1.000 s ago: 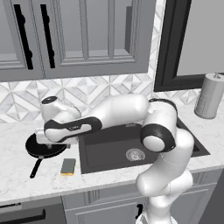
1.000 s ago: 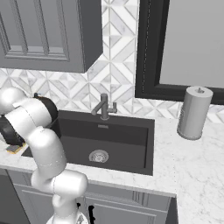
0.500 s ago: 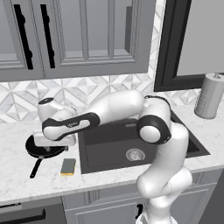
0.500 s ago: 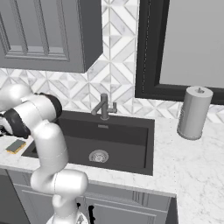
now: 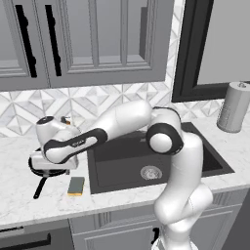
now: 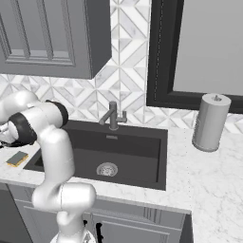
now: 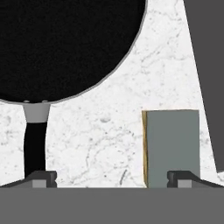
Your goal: Pick the pan and sponge and place them into the sink. Then turn on the water.
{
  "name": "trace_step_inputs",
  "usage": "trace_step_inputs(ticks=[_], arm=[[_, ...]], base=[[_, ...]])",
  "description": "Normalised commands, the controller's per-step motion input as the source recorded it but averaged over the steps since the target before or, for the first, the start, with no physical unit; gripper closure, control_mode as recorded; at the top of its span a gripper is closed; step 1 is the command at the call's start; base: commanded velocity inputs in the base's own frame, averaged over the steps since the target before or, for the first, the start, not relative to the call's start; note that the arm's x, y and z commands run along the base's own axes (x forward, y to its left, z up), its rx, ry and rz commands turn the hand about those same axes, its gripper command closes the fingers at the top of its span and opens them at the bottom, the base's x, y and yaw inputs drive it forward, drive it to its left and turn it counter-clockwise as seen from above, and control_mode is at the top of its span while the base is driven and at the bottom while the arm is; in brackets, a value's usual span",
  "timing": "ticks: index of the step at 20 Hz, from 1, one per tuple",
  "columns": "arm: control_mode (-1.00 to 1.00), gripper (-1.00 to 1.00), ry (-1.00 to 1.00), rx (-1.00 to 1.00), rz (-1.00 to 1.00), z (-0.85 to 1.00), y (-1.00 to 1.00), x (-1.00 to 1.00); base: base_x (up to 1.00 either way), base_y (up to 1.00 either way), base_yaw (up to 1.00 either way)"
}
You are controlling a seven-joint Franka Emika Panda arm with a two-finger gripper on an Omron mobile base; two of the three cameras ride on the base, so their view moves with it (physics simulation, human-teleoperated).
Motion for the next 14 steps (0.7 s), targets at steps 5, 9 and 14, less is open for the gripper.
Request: trace_step_inputs(ticks=[5,9,14], arm=[[-1.00,-1.00,0.02,0.00,0.00,-0.10,0.27,0.00],[-1.00,-1.00,0.01,0.00,0.00,-0.11,0.27,0.03],[-1.00,-1.00,0.00,0.00,0.00,-0.22,0.22,0.02]], base=[[0.00,0.00,0.00],[0.00,0.00,0.00],[0.00,0.00,0.00]])
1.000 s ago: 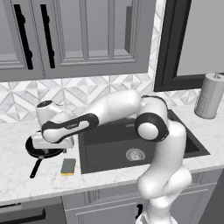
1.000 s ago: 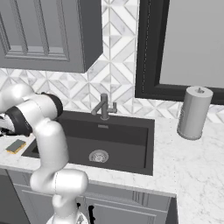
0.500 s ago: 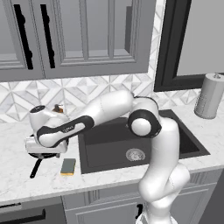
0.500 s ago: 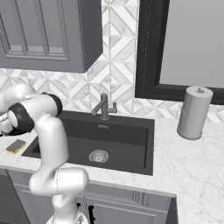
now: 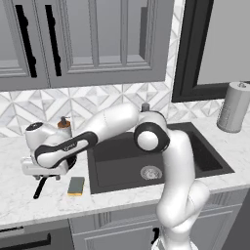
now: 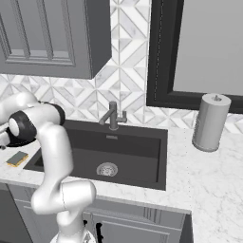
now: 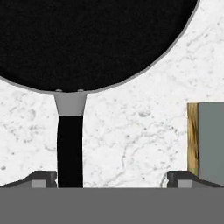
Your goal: Pick the pan and sponge and place them into the sink. Then turn on the water.
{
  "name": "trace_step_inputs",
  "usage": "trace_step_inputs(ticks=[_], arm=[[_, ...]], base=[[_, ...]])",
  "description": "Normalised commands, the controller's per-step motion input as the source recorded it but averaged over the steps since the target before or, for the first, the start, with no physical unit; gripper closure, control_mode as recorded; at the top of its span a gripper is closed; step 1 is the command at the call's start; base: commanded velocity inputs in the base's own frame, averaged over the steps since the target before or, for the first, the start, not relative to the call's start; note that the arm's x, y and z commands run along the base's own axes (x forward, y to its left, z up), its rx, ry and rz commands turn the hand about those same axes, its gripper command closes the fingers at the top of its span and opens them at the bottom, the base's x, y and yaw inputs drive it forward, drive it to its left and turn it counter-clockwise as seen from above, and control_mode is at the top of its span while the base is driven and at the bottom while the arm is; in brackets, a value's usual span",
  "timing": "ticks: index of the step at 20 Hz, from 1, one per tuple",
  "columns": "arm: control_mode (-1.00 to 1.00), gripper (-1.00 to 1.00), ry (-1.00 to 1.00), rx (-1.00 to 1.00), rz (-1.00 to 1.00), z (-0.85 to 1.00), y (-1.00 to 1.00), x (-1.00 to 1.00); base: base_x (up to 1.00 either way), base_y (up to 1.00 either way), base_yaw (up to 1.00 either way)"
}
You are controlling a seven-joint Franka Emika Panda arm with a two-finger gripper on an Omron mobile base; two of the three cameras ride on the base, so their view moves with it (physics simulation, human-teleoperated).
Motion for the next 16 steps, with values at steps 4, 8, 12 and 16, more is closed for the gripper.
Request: trace_step_inputs(ticks=[4,8,12,16], arm=[[-1.00,-1.00,0.00,0.00,0.00,-0.21,0.16,0.00],[-1.00,-1.00,0.00,0.00,0.00,-0.21,0.11,0.04],[-1.00,-1.00,0.00,0.00,0.00,-0.18,0.05,0.08],[-1.00,-1.00,0.00,0.00,0.00,-0.16,0.02,0.09]], base=[[0.00,0.00,0.00],[0.00,0.00,0.00],[0.00,0.00,0.00],[0.00,0.00,0.00]])
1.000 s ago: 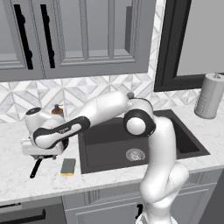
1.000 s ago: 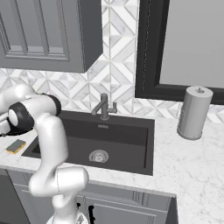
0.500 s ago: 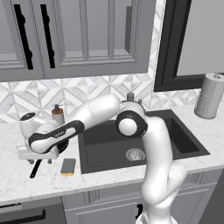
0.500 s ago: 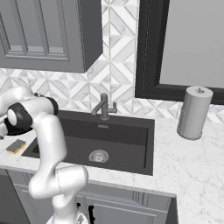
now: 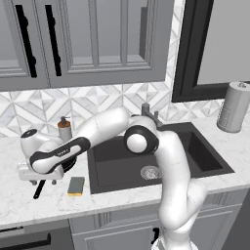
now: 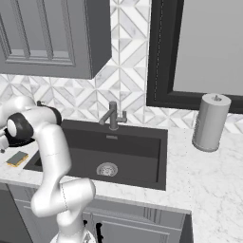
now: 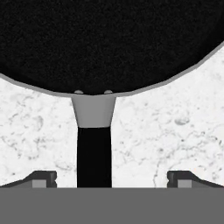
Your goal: Pick the pan and sponge and place them into the sink. Then turn on the water.
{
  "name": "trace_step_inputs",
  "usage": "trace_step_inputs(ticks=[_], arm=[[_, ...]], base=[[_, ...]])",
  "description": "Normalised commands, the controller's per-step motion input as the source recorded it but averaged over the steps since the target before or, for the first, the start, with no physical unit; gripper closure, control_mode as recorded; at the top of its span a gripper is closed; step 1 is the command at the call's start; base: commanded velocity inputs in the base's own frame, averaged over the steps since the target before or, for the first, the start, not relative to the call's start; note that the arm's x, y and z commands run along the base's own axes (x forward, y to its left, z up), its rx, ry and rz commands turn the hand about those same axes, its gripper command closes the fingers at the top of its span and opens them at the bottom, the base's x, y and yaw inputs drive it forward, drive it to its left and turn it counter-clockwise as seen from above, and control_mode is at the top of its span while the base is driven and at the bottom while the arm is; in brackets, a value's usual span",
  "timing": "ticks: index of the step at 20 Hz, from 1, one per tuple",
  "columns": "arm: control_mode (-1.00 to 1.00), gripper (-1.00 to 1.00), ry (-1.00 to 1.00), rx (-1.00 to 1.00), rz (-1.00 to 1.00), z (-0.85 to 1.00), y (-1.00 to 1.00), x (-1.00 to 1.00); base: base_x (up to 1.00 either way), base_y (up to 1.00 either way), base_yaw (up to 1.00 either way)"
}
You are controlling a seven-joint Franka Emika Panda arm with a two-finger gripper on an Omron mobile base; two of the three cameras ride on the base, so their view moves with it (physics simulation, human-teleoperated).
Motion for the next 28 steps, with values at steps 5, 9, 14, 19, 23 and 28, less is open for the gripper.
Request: trace_step_inputs(ticks=[5,9,14,19,23,28], arm=[[-1.00,-1.00,0.00,0.00,0.00,-0.13,0.03,0.06],[-1.00,-1.00,0.00,0.00,0.00,-0.06,0.13,0.11],[-1.00,-1.00,0.02,0.00,0.00,-0.04,0.12,0.05],[-1.00,1.00,0.07,0.00,0.00,0.00,0.00,0.00],[-1.00,1.00,0.08,0.00,0.00,0.00,0.00,0.00],[-1.00,1.00,0.03,0.00,0.00,-0.01,-0.07,0.00]], base=[[0.00,0.00,0.00],[0.00,0.00,0.00],[0.00,0.00,0.00],[0.00,0.00,0.00],[0.00,0.00,0.00],[0.00,0.00,0.00]])
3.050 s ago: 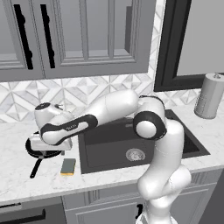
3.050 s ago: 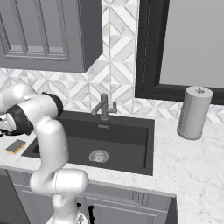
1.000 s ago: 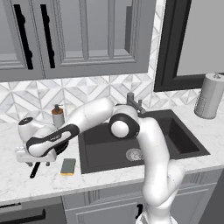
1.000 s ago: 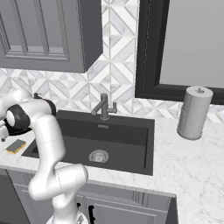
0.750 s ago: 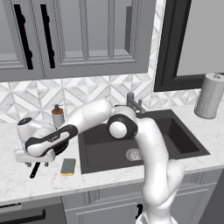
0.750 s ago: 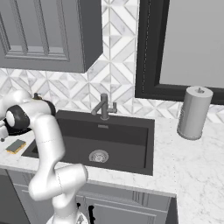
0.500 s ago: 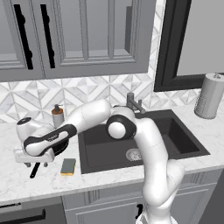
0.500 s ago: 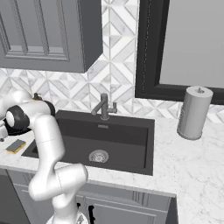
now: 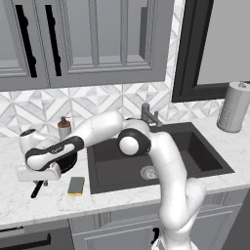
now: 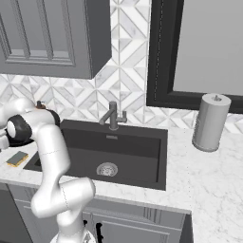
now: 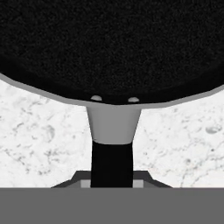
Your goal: Pick the pan and sponge and place them into the sink. Then turn on the water.
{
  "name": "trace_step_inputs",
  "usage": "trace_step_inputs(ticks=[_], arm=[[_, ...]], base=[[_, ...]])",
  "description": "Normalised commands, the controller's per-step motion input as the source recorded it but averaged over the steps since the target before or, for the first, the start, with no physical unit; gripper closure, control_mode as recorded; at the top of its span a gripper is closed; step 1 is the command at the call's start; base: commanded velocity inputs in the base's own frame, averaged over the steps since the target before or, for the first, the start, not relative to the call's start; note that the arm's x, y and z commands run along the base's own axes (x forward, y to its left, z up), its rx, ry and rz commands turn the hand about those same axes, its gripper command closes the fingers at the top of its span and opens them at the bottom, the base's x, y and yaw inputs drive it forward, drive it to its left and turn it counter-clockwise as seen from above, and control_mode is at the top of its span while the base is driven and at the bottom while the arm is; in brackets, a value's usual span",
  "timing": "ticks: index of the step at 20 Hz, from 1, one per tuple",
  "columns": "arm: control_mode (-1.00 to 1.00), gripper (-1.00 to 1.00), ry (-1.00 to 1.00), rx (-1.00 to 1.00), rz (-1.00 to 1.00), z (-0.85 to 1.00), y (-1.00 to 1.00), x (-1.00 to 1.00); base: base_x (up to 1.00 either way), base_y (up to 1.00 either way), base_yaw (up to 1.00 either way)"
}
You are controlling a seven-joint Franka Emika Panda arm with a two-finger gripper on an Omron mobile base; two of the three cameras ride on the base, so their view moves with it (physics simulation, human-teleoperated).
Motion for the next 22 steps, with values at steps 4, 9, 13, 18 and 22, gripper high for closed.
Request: trace_step_inputs(ticks=[4,9,13,18,22], arm=[[-1.00,1.00,-0.01,0.01,0.00,0.00,-0.27,0.00],[-1.00,1.00,-0.04,0.00,-0.12,0.14,-0.29,-0.01],[-1.00,1.00,-0.05,0.01,-0.28,0.33,-0.26,-0.01],[-1.00,1.00,-0.01,0.05,-0.40,0.33,-0.48,-0.02],[-1.00,1.00,0.01,0.00,-0.39,0.06,-0.84,-0.01]], base=[[0.00,0.00,0.00],[0.00,0.00,0.00],[0.00,0.00,0.00],[0.00,0.00,0.00],[0.00,0.00,0.00]])
